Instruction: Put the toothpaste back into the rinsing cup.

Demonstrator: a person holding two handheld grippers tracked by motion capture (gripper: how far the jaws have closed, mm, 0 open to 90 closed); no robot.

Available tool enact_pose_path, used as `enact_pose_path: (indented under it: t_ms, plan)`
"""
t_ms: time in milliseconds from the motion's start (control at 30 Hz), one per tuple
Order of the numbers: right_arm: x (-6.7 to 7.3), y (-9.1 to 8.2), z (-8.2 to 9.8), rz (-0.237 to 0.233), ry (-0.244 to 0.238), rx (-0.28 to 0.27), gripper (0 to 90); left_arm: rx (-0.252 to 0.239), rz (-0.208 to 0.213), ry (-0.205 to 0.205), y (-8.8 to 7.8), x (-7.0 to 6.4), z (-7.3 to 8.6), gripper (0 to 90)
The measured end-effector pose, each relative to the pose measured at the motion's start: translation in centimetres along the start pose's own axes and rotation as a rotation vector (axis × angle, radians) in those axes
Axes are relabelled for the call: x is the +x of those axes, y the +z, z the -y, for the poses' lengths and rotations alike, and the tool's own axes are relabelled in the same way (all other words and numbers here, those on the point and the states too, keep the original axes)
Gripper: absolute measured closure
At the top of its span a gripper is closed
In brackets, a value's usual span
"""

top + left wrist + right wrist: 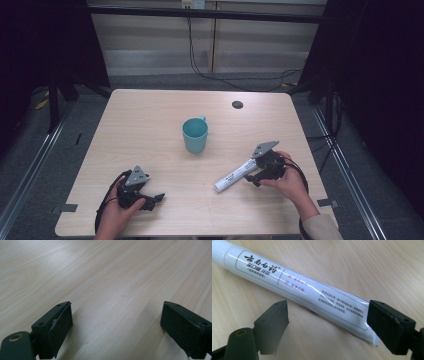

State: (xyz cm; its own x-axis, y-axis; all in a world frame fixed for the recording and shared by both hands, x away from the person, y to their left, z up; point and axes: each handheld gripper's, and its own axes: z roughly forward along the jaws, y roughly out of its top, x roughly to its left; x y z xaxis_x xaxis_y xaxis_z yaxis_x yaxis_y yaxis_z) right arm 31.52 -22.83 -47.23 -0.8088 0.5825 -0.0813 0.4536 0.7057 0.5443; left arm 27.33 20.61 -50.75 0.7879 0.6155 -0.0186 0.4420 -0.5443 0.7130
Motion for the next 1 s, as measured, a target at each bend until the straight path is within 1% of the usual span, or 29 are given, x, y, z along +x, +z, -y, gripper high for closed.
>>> enact_pose_path:
  t_ms: [33, 67, 100, 133, 233, 333, 400, 567, 667, 700, 733, 800, 833, 900, 933, 1000]
  plan:
    - [0.0, 0.0, 0.0, 0.000, 0.000, 0.000, 17.2, 0.000, 0.000, 0.000, 0.0, 0.0, 0.0, 10.3]
    - [-0.2, 0.4, -0.1, -0.029, 0.001, -0.001, 17.2, -0.001, -0.003, 0.002, 0.0, 0.0, 0.0, 10.3]
    - [-0.2, 0.6, -0.2, -0.035, 0.001, -0.003, 17.2, -0.002, -0.002, -0.001, 0.0, 0.0, 0.0, 10.3]
    - [-0.2, 0.8, -0.3, -0.038, -0.010, 0.005, 17.2, 0.000, -0.001, -0.001, 0.0, 0.0, 0.0, 10.3]
    - [-0.2, 1.1, -0.6, -0.034, -0.023, 0.009, 17.1, -0.001, -0.003, -0.001, 0.0, 0.0, 0.0, 10.3]
    - [-0.1, 1.4, -1.2, -0.059, -0.027, -0.009, 17.1, -0.001, -0.003, -0.001, 0.0, 0.0, 0.0, 10.3]
    - [-0.1, 1.5, -1.4, -0.068, -0.031, -0.019, 17.1, -0.001, 0.000, -0.001, 0.0, 0.0, 0.0, 10.3]
    - [0.0, 1.8, -1.8, -0.105, -0.036, -0.021, 18.4, -0.001, -0.001, -0.001, 0.0, 0.0, 0.0, 10.3]
    - [0.3, 2.0, -1.8, -0.136, -0.037, -0.026, 22.2, -0.002, -0.002, -0.001, 0.0, 0.0, 0.0, 10.3]
    - [0.3, 2.0, -1.8, -0.136, -0.037, -0.026, 22.2, -0.002, -0.002, -0.001, 0.0, 0.0, 0.0, 10.3]
    - [0.4, 2.2, -1.8, -0.151, -0.033, -0.024, 24.1, -0.001, -0.002, -0.001, 0.0, 0.0, 0.0, 10.3]
    - [0.4, 2.3, -1.8, -0.155, -0.039, -0.019, 29.8, 0.000, -0.003, -0.001, 0.0, 0.0, 0.0, 10.3]
    - [0.4, 2.3, -1.8, -0.155, -0.039, -0.019, 29.8, 0.000, -0.003, -0.001, 0.0, 0.0, 0.0, 10.3]
    - [0.5, 2.4, -1.7, -0.153, -0.045, 0.004, 34.7, 0.000, -0.001, -0.001, 0.0, 0.0, 0.0, 10.3]
    - [0.6, 2.4, -1.6, -0.153, -0.040, 0.019, 36.8, -0.001, 0.000, -0.001, 0.0, 0.0, 0.0, 10.3]
    - [0.5, 2.4, -1.4, -0.152, -0.031, 0.023, 38.3, -0.001, -0.001, -0.001, 0.0, 0.0, 0.0, 10.3]
